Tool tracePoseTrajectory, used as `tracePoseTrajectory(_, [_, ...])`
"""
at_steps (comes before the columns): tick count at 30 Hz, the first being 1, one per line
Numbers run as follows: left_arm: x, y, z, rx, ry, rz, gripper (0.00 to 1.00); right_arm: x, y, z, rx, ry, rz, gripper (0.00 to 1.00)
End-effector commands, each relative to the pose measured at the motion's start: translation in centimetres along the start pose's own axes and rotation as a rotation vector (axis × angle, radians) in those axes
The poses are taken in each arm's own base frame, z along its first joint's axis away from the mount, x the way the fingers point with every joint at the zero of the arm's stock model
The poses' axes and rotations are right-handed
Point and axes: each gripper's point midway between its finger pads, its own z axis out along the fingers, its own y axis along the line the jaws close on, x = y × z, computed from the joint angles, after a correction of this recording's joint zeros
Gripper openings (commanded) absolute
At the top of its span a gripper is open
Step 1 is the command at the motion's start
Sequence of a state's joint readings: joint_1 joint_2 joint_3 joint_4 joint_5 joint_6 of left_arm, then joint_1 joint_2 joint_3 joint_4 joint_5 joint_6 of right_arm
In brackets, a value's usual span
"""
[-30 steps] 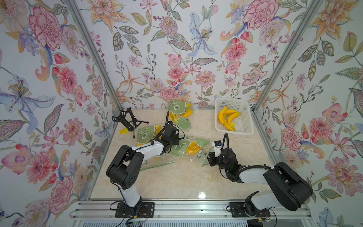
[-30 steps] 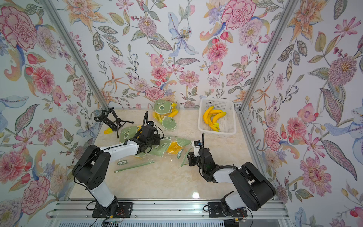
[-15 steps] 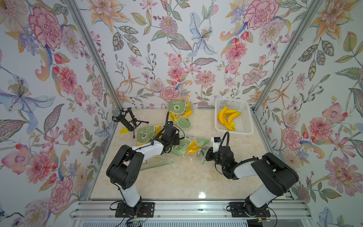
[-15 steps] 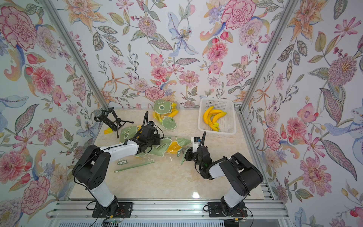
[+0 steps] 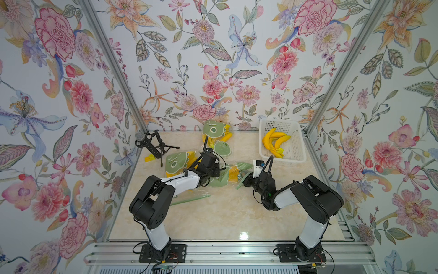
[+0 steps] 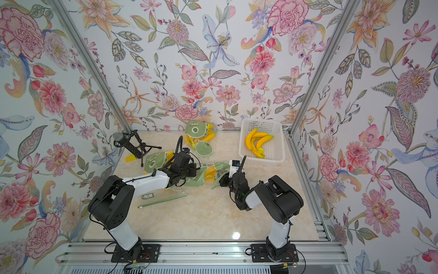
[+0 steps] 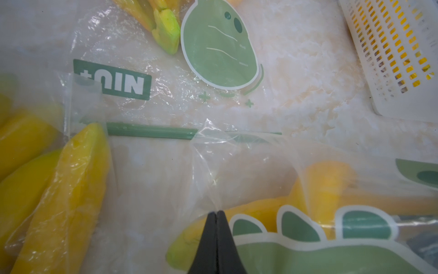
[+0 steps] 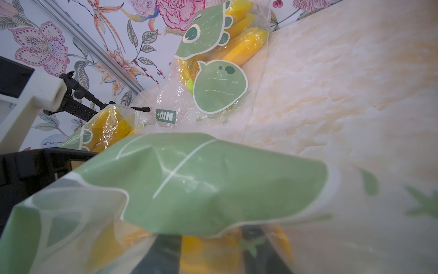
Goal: Open the zip-top bag and take out the banana
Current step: Pick up the banana from the zipper food storage bag.
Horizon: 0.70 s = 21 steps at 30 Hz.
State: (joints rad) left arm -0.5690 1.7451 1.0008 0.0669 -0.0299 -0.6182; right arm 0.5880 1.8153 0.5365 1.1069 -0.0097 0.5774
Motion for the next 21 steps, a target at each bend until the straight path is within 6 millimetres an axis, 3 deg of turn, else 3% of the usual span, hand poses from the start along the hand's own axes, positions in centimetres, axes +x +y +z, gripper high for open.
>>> tracePoseTrajectory(1, [0.7, -0.2, 0.0, -0.001, 0.023, -0.011, 0.0, -0.6, -0.2, 0.7, 0.025, -0.021, 0.001, 0.32])
tracePoseTrajectory(6, [0.3, 0.4, -0.5, -0.036, 0.011, -0.005, 0.0, -0.3, -0.9, 0.6, 0.053, 0.011, -0.015, 0.14])
tracePoseTrajectory(10, [-0.4, 1.5, -1.0, -0.088, -0.008, -0.016, 0.0, 0.0, -1.0, -0.2, 0.069, 0.035, -0.037, 0.07])
tracePoseTrajectory(21, [-2.5, 5.0, -1.5, -0.175, -0.063, -0.109, 0.0, 1.1, 0.8, -5.1, 0.021, 0.048, -0.195, 0.03])
